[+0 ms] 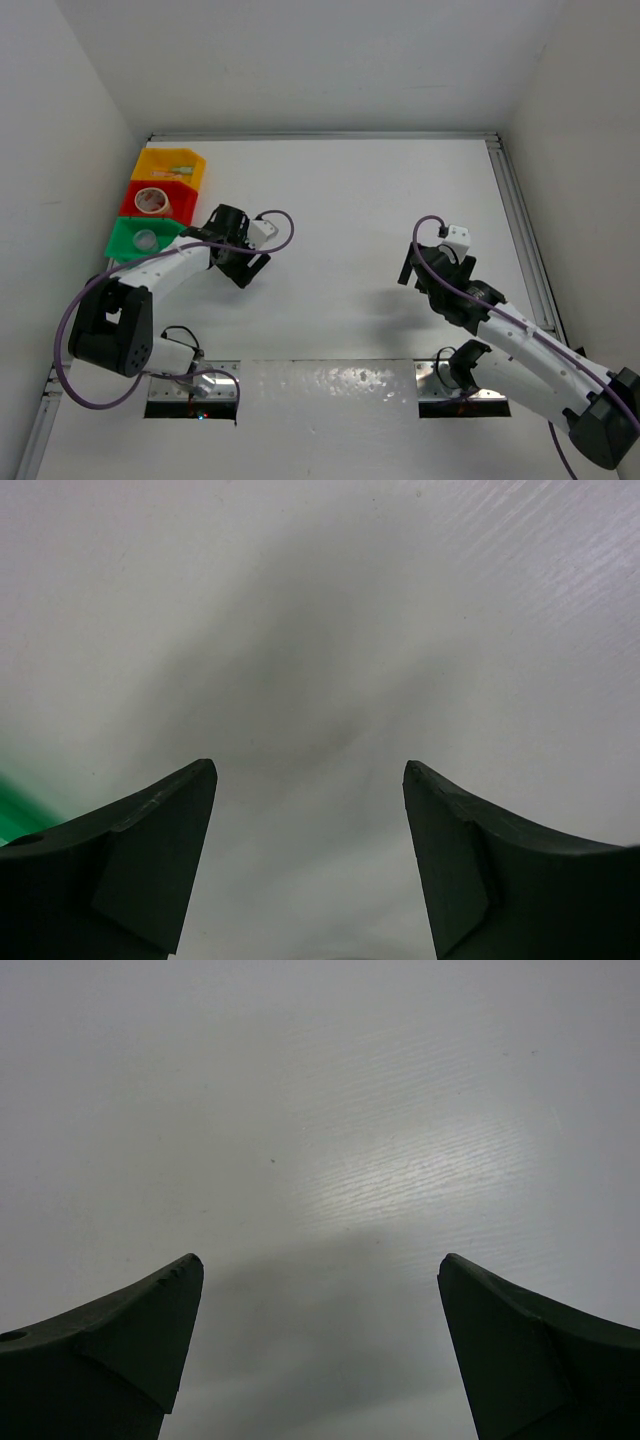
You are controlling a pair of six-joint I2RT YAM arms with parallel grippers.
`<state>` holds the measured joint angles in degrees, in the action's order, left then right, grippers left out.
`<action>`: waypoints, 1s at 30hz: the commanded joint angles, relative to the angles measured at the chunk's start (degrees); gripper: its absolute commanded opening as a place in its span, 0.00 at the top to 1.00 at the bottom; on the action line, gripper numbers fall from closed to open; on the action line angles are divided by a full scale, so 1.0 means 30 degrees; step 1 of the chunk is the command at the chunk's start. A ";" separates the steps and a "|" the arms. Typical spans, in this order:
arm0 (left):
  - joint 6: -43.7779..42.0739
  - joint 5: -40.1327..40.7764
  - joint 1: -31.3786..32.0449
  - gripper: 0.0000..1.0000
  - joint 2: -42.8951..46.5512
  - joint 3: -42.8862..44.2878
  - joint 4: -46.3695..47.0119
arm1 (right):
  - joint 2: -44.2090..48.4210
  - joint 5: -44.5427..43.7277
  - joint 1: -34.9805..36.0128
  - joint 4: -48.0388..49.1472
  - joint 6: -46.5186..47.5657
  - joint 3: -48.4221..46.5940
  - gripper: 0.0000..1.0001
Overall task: Sort the stationery into containers
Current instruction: Reset both arms
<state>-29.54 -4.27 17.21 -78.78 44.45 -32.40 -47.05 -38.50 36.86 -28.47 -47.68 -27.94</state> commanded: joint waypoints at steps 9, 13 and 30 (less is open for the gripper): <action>0.0091 -0.0275 0.0151 0.26 0.0509 -0.0050 0.0518 | 0.0243 -0.0614 -0.0012 0.0437 -0.0102 -0.0412 0.01; 0.0120 -0.0275 0.0122 0.26 0.0538 -0.0137 0.0518 | 0.0389 -0.0614 -0.0012 0.0466 -0.0073 -0.0353 0.01; -0.2488 0.0689 0.4421 0.21 0.4786 -0.3212 -0.0301 | 0.0390 -0.0760 -0.0012 0.0378 0.0103 -0.0470 0.01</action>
<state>-33.15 -3.14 25.61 -68.07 36.99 -32.51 -46.13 -39.09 36.86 -28.45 -47.62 -27.92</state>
